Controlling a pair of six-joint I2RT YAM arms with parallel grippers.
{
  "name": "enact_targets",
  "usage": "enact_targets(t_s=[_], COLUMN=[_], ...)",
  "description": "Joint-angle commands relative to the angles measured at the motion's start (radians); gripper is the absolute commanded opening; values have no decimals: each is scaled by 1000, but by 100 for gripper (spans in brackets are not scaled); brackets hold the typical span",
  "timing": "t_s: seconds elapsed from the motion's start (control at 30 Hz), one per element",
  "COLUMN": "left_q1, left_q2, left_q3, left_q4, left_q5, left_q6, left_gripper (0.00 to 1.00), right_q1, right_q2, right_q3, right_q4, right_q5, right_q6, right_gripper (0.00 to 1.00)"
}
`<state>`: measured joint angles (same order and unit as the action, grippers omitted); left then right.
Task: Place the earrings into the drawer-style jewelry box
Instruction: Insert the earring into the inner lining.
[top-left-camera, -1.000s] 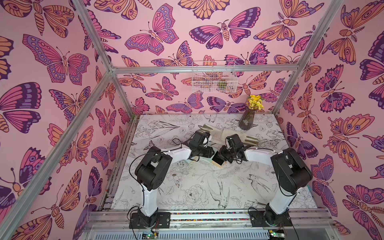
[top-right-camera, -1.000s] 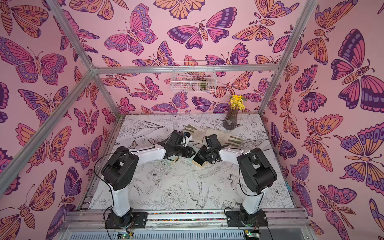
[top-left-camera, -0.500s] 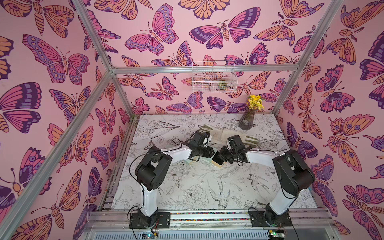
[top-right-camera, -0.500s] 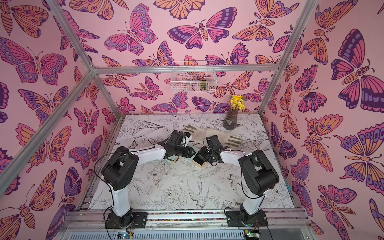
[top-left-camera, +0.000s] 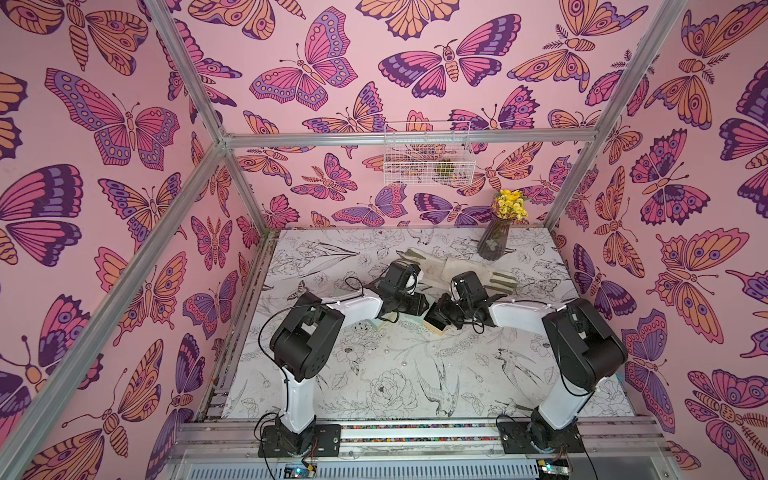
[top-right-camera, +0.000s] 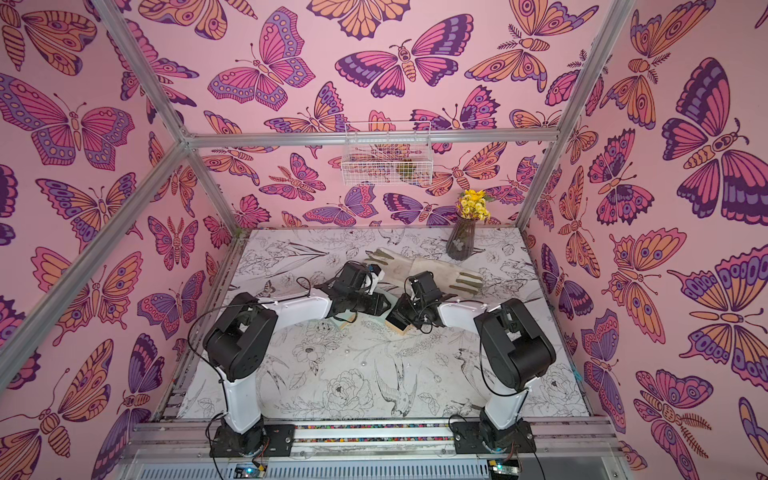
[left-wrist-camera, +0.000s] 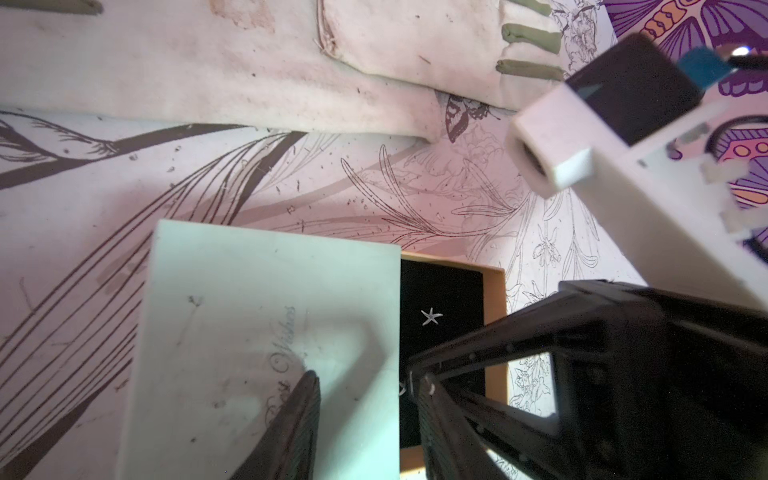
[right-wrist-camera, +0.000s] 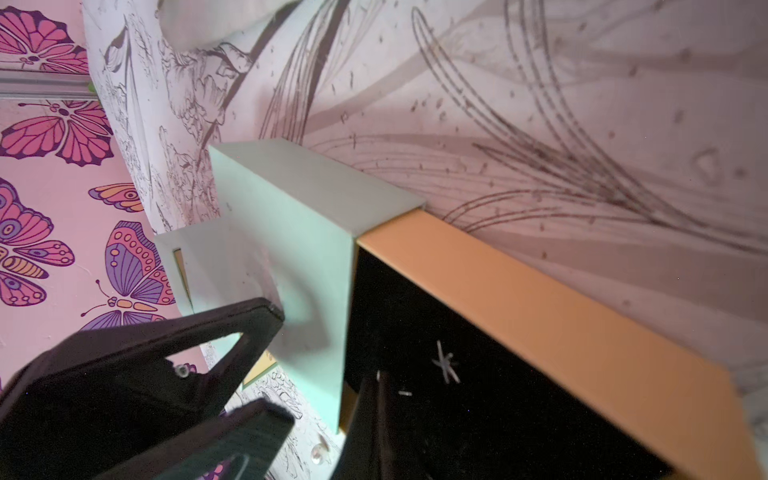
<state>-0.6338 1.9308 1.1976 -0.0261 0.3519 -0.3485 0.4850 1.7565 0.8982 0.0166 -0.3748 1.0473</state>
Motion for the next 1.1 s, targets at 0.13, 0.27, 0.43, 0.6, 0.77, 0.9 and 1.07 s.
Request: enact_targets(t_s=[0.13,0.27,0.43,0.6,0.77,0.9,1.07], left_q1=[6,6,6,6,6,4,4], left_q2=[24,26,28,30,34,34,32], left_q3=[6,5,10,11,14,14,14], left_q4=[-22,-23,-26,-26,-26,-26,-26], left_q5=[16,14,12,16,21,23,22], left_q6=[11,11,13,12,13,13,13], left_gripper=[43,43,43,43,43,43,43], right_q1=[4,4,4,4,4,4,4], right_q2=[-5,-27,-27,-19,-43,-78,-104], right_q3=[-6,-13,-20,-22,-4,20,31], right_q4=[-121,-143,-153,-142,-121,-126,-161], right_q5=[82,105,114,106,97,103,134], right_q6=[-32,-45,-49,-45,-44,-54,-81], right_gripper=[0,0,0,0,6,14,23])
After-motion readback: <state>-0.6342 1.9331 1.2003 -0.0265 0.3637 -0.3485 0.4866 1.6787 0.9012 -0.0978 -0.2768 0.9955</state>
